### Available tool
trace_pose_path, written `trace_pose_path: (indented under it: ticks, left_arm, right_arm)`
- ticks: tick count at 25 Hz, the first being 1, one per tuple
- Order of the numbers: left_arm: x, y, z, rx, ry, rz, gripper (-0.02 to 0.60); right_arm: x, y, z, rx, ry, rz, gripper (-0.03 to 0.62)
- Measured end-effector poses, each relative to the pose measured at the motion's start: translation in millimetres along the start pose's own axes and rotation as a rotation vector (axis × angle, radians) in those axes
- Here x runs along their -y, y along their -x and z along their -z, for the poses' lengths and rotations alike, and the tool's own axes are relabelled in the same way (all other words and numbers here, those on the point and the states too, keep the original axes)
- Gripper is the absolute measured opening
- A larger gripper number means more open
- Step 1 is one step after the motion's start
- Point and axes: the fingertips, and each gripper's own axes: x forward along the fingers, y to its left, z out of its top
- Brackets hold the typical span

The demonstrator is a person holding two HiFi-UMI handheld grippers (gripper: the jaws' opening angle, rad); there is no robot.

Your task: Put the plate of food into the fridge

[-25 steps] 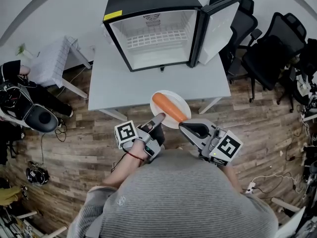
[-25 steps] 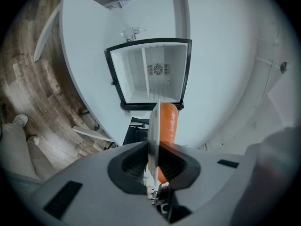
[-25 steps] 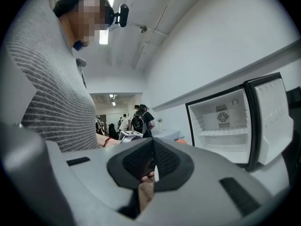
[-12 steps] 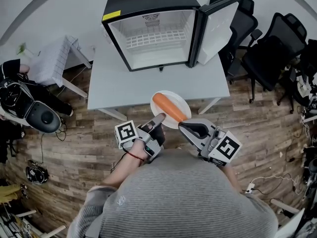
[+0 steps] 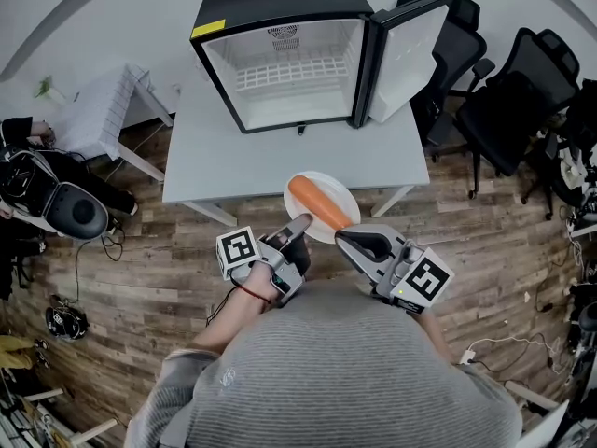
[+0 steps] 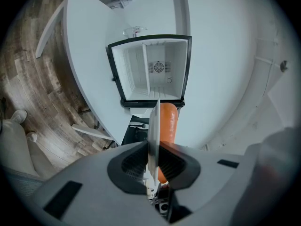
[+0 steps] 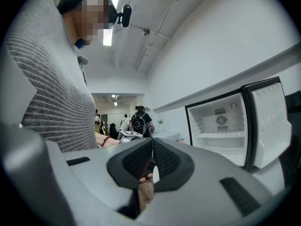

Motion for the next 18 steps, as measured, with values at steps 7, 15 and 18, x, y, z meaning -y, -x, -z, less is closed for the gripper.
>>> trace_pose_path:
  ticks: [7, 15, 18]
  left_arm:
    - [7, -8, 8, 0.039, 0.007, 0.033, 0.055]
    - [9, -9, 3, 0.08, 0.011, 0.052, 0.054]
    - [10, -11, -4, 0.086, 0.016, 0.058, 0.054]
  right_arm:
    - [4, 21, 4, -0.001, -0.002, 0.001, 0.014]
    - [11, 30, 3, 0.017, -0.009, 0.002, 0.014]
    - [15, 25, 3, 0.018, -0.012, 0.0, 0.014]
